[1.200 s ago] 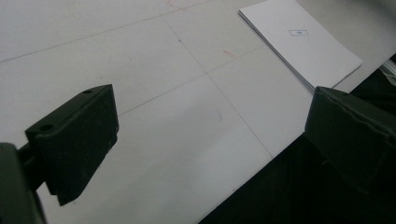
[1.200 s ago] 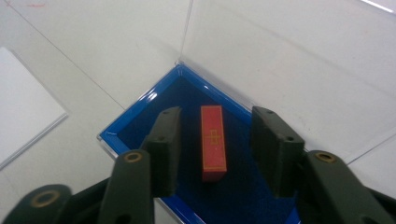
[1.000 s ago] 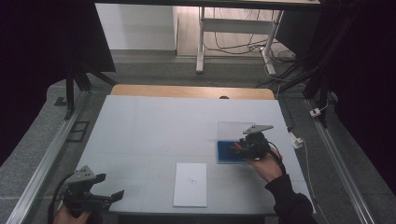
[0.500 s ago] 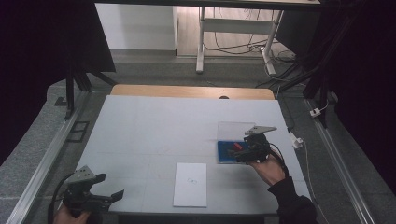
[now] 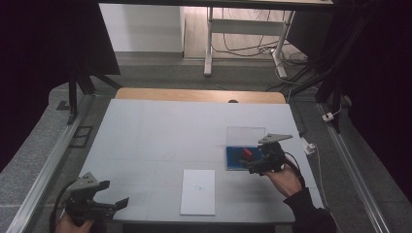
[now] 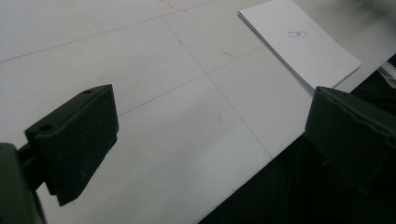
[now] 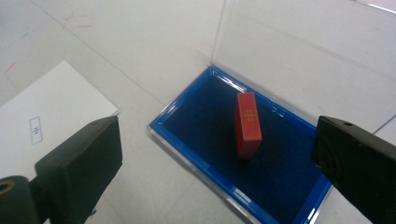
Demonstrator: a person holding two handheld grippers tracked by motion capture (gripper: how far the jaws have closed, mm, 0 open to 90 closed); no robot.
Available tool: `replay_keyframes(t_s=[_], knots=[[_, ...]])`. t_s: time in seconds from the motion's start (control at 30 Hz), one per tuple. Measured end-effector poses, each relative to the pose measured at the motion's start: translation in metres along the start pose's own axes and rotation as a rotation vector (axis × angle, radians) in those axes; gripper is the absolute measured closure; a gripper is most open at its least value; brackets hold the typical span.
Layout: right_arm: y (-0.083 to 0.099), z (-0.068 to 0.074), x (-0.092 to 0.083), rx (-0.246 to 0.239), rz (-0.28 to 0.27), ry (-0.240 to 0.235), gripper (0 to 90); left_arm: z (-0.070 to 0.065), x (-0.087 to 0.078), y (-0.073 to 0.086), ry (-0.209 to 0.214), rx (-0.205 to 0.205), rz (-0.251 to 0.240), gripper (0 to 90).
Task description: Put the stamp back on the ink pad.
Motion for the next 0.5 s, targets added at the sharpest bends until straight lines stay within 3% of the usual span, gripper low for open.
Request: replay_keyframes(t_s=[0.5], knots=[[0.011,0.010,-0.027,0.003,-0.031,0.017,0.0,0.000,0.000,0.000,-0.002,-0.001,0.003,3.0]])
Point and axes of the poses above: each handheld gripper's, and its own axes: x roughly forward along the jaws, y roughly out of its underside, z roughly to its left, the point moved 6 cm from there along x, roughly forward along the jaws, and after that the axes turned 11 degrees about -x, right-handed, at the moved point
